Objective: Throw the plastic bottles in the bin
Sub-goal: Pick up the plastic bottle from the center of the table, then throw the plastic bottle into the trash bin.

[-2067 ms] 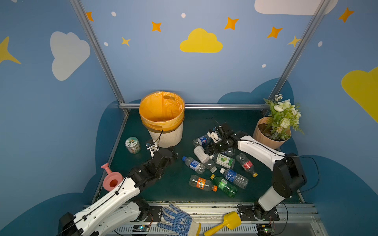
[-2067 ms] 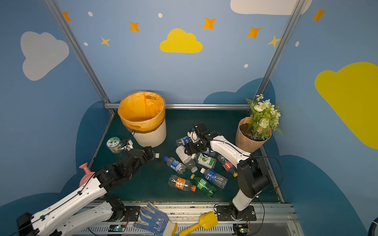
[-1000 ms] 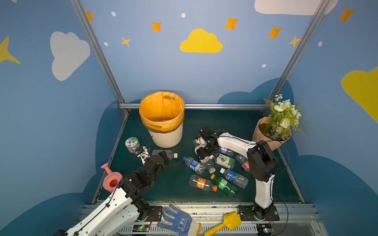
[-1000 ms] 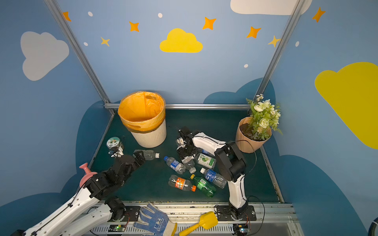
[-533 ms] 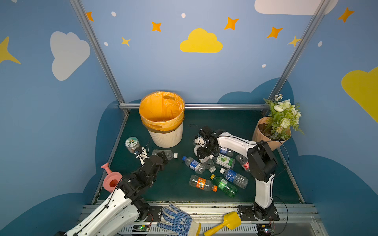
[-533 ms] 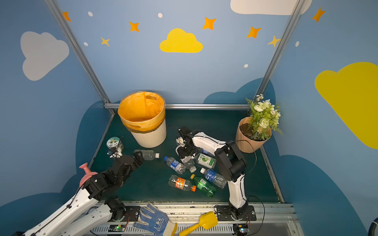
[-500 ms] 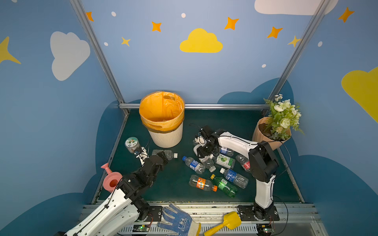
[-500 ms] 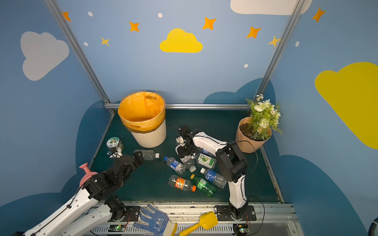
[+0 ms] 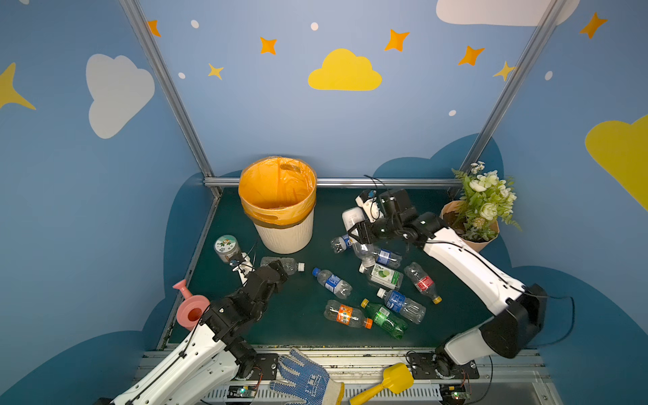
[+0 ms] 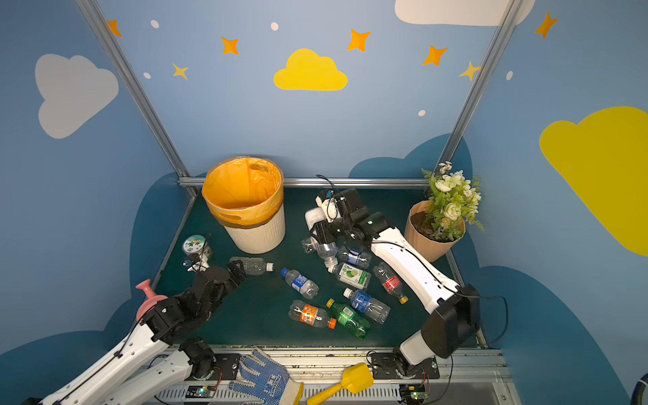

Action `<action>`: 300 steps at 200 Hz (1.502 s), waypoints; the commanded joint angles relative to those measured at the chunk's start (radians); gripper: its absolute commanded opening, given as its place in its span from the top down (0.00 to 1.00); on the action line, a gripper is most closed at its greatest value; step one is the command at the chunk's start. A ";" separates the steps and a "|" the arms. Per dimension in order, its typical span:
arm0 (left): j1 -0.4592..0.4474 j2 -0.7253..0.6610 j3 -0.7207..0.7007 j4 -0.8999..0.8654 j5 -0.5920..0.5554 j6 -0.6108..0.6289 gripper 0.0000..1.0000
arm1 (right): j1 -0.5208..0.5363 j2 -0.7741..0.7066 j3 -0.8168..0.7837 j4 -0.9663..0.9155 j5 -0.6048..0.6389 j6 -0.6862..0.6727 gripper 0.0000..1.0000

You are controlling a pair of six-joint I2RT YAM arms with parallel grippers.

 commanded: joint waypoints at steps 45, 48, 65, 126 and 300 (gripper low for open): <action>0.009 0.006 -0.021 -0.006 -0.014 -0.002 0.00 | -0.001 -0.222 -0.040 0.403 0.012 0.075 0.35; 0.008 0.006 -0.021 -0.006 -0.013 -0.002 0.00 | -0.001 -0.224 -0.034 0.419 0.012 0.077 0.35; 0.008 0.008 -0.021 -0.005 -0.010 -0.002 0.00 | 0.000 -0.213 0.011 0.504 0.006 0.089 0.35; 0.010 0.035 -0.012 0.017 0.000 0.013 0.00 | 0.009 0.132 0.377 0.772 -0.076 0.259 0.36; 0.003 0.128 0.088 0.036 0.022 0.097 0.00 | -0.066 0.077 0.495 0.294 -0.087 0.022 0.05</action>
